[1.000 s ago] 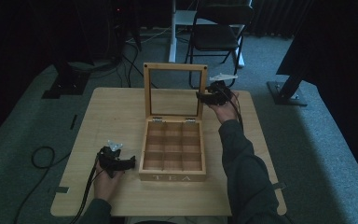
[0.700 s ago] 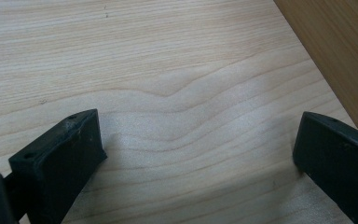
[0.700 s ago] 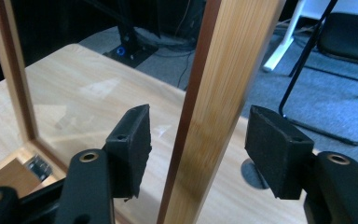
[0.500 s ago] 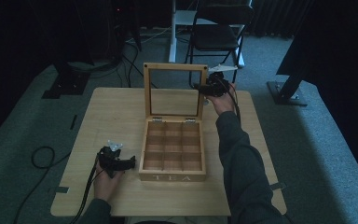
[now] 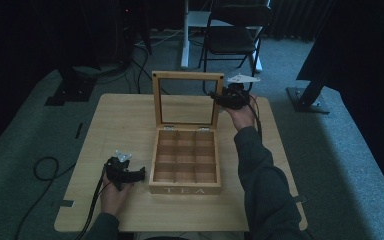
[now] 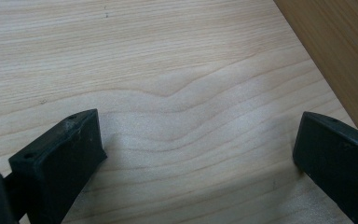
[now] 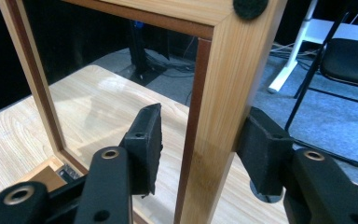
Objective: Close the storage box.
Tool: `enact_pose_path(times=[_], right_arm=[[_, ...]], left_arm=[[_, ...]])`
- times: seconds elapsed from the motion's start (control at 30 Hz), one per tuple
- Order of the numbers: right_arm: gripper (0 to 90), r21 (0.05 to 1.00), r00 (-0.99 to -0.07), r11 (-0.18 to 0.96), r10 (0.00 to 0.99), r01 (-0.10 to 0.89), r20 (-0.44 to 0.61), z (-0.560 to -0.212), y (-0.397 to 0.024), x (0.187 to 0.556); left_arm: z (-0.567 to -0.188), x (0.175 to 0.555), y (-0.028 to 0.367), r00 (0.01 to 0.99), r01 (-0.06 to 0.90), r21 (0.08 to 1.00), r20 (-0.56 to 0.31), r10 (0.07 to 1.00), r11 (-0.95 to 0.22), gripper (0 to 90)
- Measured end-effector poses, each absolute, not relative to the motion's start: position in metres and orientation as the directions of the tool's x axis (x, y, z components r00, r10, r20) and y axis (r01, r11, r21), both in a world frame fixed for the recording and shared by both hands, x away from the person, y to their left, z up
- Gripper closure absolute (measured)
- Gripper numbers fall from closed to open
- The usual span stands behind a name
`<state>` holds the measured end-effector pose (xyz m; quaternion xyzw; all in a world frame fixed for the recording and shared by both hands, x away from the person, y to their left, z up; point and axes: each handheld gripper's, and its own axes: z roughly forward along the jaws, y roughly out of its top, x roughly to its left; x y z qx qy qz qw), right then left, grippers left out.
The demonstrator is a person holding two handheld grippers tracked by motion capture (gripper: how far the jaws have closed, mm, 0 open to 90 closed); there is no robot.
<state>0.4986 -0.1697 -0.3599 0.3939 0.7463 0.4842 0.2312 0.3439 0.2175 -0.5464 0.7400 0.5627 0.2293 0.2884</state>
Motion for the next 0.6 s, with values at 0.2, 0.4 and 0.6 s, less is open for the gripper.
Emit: enact_pose_path(times=[0.2, 0.4, 0.6], right_arm=[[51.5, 0.903, -0.580, 0.231, 0.814, 0.361, 0.023, -0.356, -0.168, 0.482], [54.1, 0.905, -0.596, 0.237, 0.803, 0.354, 0.022, -0.355, -0.171, 0.468], [57.0, 0.913, -0.597, 0.225, 0.802, 0.340, 0.025, -0.355, -0.176, 0.453]], left_arm=[[-0.546, 0.344, 0.218, 0.262, 0.700, 0.685, 0.014, 0.965, -0.200, 1.6], [-0.546, 0.344, 0.218, 0.262, 0.699, 0.686, 0.014, 0.965, -0.200, 1.6], [-0.547, 0.344, 0.217, 0.261, 0.699, 0.687, 0.014, 0.965, -0.199, 1.6]])
